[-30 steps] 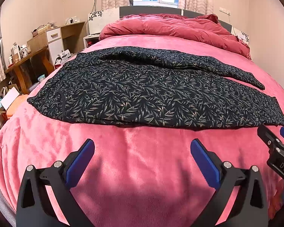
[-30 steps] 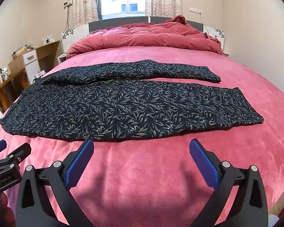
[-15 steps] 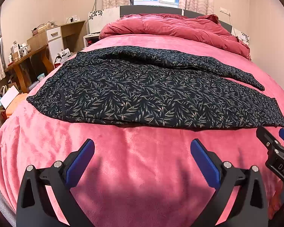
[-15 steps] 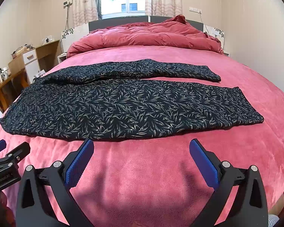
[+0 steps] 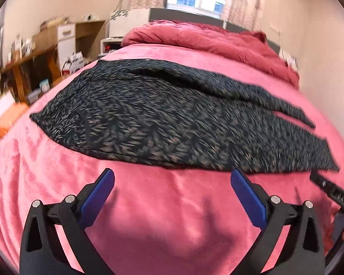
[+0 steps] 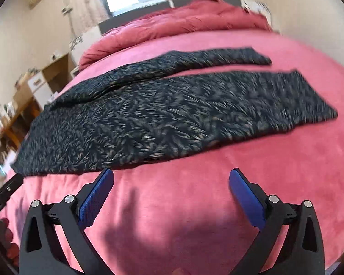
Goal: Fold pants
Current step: 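Lower both grippers onto the leaf-print pants and close them on the fabric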
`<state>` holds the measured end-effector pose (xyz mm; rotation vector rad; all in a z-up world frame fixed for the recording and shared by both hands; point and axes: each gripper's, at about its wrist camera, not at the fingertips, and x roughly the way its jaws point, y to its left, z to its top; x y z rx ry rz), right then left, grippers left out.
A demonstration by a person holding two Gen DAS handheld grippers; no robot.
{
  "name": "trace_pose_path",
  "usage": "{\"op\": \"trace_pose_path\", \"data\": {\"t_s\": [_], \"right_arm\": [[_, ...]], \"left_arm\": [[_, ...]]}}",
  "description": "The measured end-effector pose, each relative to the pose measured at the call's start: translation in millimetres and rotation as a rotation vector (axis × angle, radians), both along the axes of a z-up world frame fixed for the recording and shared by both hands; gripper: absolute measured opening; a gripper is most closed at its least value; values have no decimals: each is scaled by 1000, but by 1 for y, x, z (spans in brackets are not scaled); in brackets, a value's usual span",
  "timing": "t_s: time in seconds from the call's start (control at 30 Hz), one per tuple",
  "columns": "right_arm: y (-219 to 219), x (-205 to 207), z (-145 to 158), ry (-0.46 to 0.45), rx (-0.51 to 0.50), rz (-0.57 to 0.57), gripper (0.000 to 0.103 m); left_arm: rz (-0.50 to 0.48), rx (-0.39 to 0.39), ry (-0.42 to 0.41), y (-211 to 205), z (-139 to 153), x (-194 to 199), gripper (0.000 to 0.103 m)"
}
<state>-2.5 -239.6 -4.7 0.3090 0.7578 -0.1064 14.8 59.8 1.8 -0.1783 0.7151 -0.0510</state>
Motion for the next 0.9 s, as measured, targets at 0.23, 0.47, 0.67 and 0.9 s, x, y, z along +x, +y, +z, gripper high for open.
{"op": "trace_pose_path", "data": {"t_s": [0.23, 0.47, 0.67, 0.9], "right_arm": [[-48, 1, -5, 41, 208, -96, 99], [-95, 9, -16, 56, 417, -130, 81], [-122, 18, -21, 30, 508, -158, 73], [-163, 13, -29, -45, 668, -265, 69]], "left_arm": [[140, -186, 25, 72, -14, 22, 101], [202, -341, 79, 115, -39, 46, 85], [189, -393, 91, 126, -49, 67, 71], [172, -490, 80, 146, -53, 84, 68]]}}
